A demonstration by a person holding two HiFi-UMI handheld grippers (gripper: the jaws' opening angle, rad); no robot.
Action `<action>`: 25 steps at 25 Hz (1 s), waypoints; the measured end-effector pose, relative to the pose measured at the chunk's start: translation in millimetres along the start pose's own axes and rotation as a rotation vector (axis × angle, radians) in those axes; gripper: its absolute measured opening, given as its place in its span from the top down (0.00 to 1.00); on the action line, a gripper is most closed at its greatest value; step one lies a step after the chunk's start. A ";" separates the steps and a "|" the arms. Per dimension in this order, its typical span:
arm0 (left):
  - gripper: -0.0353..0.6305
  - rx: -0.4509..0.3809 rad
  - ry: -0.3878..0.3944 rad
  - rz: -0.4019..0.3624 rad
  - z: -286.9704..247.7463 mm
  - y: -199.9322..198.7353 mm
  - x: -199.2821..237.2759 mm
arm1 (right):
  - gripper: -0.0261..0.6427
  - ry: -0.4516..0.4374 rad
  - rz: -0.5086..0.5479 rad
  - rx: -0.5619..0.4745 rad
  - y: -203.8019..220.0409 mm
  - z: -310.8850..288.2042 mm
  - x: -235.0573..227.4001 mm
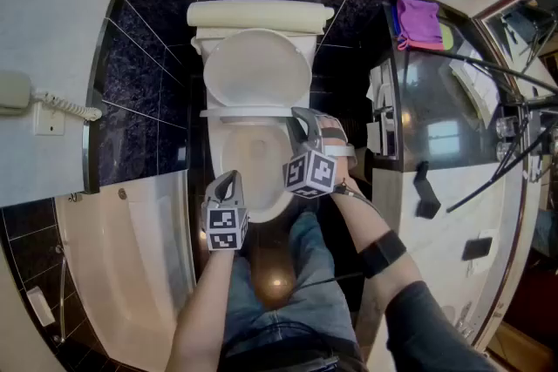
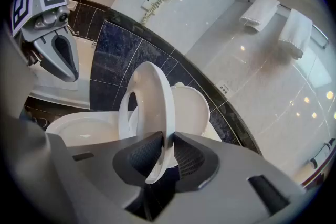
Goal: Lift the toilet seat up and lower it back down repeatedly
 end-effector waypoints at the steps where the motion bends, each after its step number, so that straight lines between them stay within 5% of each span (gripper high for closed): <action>1: 0.95 0.001 0.006 -0.001 0.3 3.9 -0.6 | 0.83 0.004 0.002 0.001 2.0 5.3 8.5; 25: 0.95 0.022 0.095 0.000 -6.1 83.9 -20.5 | 0.81 -0.059 0.144 0.125 54.5 59.8 200.0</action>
Point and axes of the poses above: the fingertips, and each gripper's own axes: z backward along the fingers, x to its left, y out of its underside, the point moved 1 cm from there along z, backward along the fingers, and after that the axes turned 6 degrees about -y, right-handed, at the moved point
